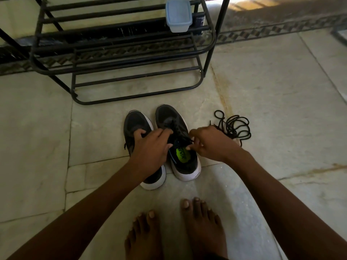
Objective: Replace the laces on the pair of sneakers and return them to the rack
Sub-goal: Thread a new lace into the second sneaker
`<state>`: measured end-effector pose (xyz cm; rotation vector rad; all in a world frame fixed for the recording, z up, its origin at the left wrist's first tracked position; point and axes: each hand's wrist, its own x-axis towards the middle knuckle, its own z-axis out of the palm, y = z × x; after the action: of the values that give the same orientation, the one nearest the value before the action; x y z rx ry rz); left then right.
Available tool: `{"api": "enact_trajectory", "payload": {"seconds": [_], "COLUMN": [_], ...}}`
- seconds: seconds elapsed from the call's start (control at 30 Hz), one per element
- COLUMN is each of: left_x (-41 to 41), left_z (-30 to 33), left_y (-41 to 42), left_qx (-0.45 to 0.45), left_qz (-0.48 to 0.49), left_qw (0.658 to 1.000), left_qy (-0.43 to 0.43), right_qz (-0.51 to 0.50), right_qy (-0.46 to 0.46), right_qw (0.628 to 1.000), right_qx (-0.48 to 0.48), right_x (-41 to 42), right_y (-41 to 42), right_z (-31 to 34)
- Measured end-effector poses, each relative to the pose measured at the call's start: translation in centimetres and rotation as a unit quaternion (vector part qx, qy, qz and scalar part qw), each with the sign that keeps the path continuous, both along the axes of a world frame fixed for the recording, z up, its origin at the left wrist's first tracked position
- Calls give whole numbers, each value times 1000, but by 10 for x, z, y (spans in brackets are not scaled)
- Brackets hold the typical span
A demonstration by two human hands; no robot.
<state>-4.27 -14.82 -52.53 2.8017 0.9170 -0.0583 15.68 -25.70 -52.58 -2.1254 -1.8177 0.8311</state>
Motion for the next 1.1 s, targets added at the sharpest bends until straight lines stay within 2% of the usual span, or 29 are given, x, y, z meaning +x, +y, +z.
{"api": "enact_trajectory", "payload": {"seconds": [0.17, 0.37, 0.5, 0.6, 0.67, 0.77, 0.87, 0.93, 1.0, 1.1], "left_x": [2, -1, -9, -10, -8, 1, 10, 13, 14, 13], "left_z": [-3, -3, 1, 5, 11, 21, 28, 32, 34, 33], "left_y": [5, 7, 6, 6, 4, -3, -7, -6, -5, -4], "left_qx": [-21, -78, -48, -72, -127, -252, -380, -421, -425, -393], "left_qz": [11, 25, 46, 83, 103, 177, 261, 285, 273, 197], "left_qw": [997, 990, 988, 978, 958, 898, 808, 767, 762, 802], "left_qy": [-67, -118, -142, -175, -236, -314, -368, -393, -406, -403], "right_qz": [-33, -63, -74, -77, -90, -183, -224, -250, -287, -335], "right_qy": [-2, 53, 68, 111, 171, 323, 385, 433, 473, 528], "right_qw": [998, 994, 992, 988, 979, 927, 893, 862, 827, 772], "right_qx": [60, 67, 79, 73, 58, 54, 64, 82, 99, 112], "right_x": [-14, -18, -11, -2, 0, -5, -15, -24, -33, -40], "right_y": [-6, -7, -8, -7, -7, -6, -5, -6, -5, -2], "right_z": [-13, -18, -14, -7, -1, 8, 17, 21, 24, 22]}}
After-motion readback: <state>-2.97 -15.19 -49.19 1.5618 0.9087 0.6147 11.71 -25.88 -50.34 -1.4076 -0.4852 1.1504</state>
